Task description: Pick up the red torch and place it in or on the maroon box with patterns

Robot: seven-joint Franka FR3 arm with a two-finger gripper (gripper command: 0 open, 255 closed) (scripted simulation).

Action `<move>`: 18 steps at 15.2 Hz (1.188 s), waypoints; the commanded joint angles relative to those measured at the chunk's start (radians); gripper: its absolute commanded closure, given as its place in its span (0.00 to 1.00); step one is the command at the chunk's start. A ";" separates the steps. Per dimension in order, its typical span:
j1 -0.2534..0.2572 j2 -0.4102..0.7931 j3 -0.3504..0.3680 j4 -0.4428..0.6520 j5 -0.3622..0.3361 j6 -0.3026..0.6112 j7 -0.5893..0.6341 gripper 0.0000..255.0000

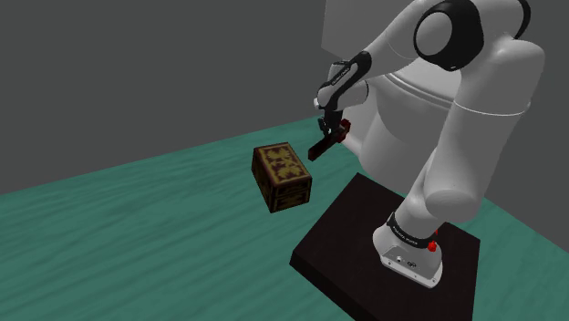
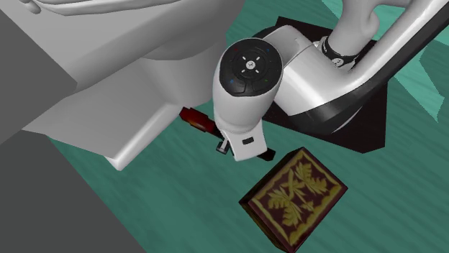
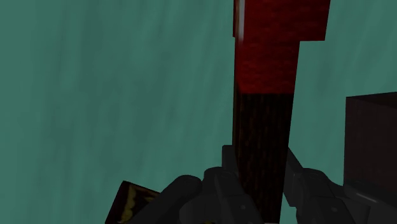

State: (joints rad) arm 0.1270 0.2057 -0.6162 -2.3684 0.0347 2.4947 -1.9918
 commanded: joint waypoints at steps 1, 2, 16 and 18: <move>0.008 -0.029 -0.012 0.000 -0.026 -0.024 0.015 1.00; 0.011 -0.042 -0.016 0.002 -0.037 -0.037 0.022 1.00; 0.033 -0.209 -0.037 0.051 -0.166 -0.225 0.103 1.00; 0.059 -0.224 -0.011 0.043 -0.173 -0.234 0.160 1.00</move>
State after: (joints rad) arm 0.1747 -0.0093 -0.6385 -2.3243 -0.1335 2.2684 -1.8585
